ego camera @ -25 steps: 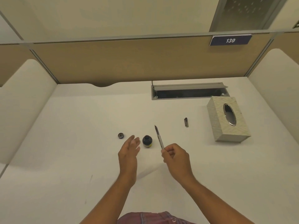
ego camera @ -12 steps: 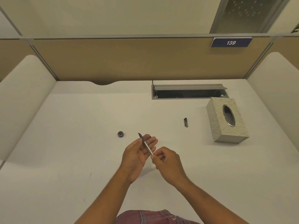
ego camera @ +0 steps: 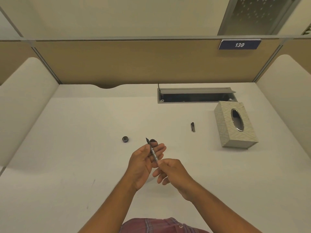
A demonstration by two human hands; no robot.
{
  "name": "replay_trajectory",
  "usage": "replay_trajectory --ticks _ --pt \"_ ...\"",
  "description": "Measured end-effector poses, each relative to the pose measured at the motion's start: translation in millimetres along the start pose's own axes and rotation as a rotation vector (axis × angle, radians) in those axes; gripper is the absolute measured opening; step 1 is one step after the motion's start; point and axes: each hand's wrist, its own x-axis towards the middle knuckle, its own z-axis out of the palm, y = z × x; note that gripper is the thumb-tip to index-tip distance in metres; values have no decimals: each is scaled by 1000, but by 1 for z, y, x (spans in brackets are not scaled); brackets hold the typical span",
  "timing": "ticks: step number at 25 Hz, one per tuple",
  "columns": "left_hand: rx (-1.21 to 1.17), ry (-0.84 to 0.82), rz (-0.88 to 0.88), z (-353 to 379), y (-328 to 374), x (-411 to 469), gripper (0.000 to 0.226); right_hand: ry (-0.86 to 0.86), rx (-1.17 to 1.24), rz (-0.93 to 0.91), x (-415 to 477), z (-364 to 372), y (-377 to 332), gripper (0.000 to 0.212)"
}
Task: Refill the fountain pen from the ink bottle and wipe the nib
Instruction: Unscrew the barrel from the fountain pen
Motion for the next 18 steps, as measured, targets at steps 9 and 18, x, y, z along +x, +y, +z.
replay_trajectory --ticks 9,18 --pt "8 34 16 -4 -7 3 31 192 -97 -119 4 2 6 16" --pt "-15 16 14 -2 -1 2 32 59 55 28 1 -1 2 34"
